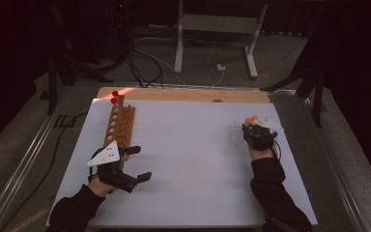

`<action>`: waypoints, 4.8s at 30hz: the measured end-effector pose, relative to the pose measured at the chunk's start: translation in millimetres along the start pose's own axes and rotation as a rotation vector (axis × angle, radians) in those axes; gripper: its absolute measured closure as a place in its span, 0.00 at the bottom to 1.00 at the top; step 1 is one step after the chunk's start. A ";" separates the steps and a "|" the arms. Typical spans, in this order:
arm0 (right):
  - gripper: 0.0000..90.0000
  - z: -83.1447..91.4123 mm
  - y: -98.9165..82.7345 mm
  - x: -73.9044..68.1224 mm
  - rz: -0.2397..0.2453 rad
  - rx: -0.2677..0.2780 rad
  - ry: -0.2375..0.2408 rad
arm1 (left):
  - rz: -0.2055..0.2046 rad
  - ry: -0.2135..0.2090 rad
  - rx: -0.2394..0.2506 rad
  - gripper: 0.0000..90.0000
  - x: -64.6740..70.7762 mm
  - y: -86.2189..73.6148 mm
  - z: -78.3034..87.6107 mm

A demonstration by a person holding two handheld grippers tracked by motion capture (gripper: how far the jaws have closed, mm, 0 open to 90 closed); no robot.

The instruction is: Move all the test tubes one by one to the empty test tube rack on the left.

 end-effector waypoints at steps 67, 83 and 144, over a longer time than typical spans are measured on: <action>0.84 89.7 -13.3 -209.4 0.352 0.022 0.615 | -0.130 -0.085 0.001 0.28 37.6 59.1 -62.9; 0.84 91.8 -11.6 -213.2 0.355 0.023 0.629 | -0.170 -0.091 -0.008 0.64 43.1 53.4 -74.7; 0.02 103.7 3.5 -196.0 0.258 0.128 0.684 | -0.099 0.331 0.005 0.80 -101.4 103.8 36.1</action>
Point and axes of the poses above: each handheld gripper's, and its own axes: z roughly backward along the jaws, y roughly out of its top, x roughly to its right, the point moved 7 cm from there along -z, roughly forward along the jaws, and after that the axes turned 3 degrees about y, right-handed, at the moved point
